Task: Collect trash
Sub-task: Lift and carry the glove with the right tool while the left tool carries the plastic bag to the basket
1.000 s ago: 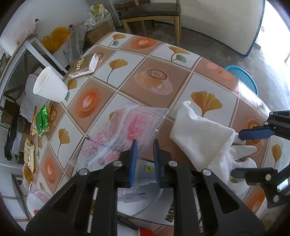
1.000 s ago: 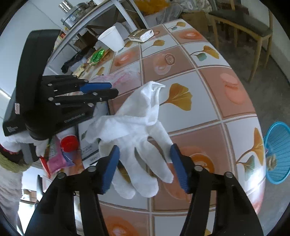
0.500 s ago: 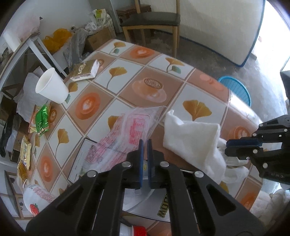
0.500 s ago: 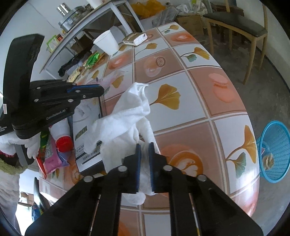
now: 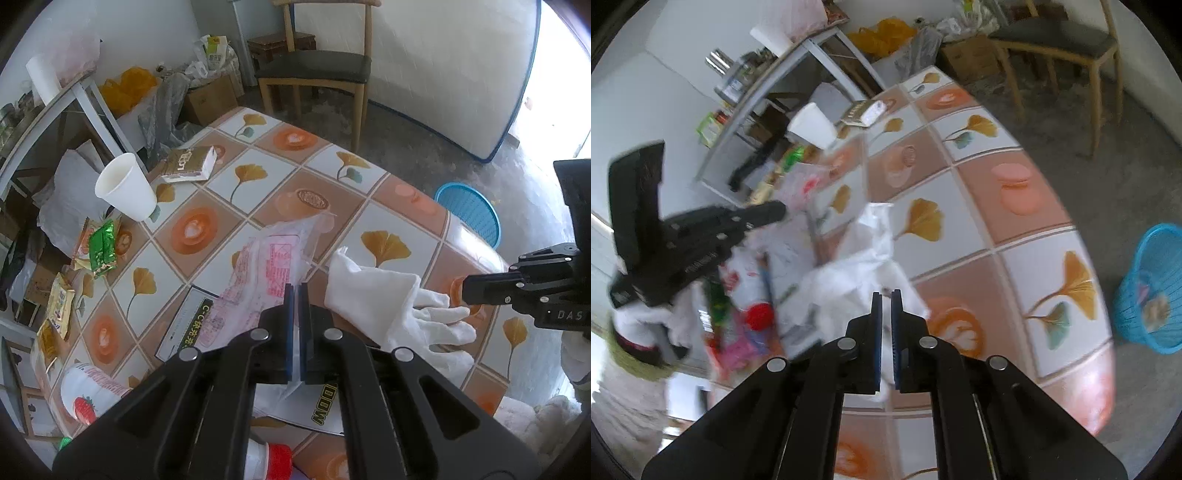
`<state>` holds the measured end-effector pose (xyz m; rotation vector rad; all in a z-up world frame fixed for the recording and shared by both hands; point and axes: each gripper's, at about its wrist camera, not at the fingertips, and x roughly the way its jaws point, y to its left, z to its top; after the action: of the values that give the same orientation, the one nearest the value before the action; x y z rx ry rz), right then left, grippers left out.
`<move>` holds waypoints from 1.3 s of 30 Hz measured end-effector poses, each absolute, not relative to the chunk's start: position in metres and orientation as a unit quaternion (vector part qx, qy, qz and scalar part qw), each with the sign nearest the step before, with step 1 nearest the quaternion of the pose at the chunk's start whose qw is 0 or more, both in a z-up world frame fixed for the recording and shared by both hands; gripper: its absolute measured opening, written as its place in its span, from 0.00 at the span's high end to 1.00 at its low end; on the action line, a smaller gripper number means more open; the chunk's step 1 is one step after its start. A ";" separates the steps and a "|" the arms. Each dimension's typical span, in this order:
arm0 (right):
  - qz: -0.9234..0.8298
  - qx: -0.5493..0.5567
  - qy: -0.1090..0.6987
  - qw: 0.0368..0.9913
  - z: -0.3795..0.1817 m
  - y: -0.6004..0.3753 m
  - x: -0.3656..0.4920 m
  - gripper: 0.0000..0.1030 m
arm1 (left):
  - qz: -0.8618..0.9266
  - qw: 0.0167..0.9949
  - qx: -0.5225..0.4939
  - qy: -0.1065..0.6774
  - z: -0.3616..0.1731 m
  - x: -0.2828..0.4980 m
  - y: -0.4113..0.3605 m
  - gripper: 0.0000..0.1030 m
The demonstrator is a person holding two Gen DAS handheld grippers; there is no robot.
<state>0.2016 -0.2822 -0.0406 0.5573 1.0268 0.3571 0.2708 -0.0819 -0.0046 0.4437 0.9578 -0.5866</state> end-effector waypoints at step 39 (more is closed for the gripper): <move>0.183 0.362 0.425 0.809 0.002 -0.317 0.202 0.94 | -0.314 0.851 0.149 0.393 0.063 0.234 -0.096 0.99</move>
<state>0.2019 -0.3165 0.0020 0.7734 0.9079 0.3921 0.2340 -0.0962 0.0629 0.3142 0.8266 -0.6619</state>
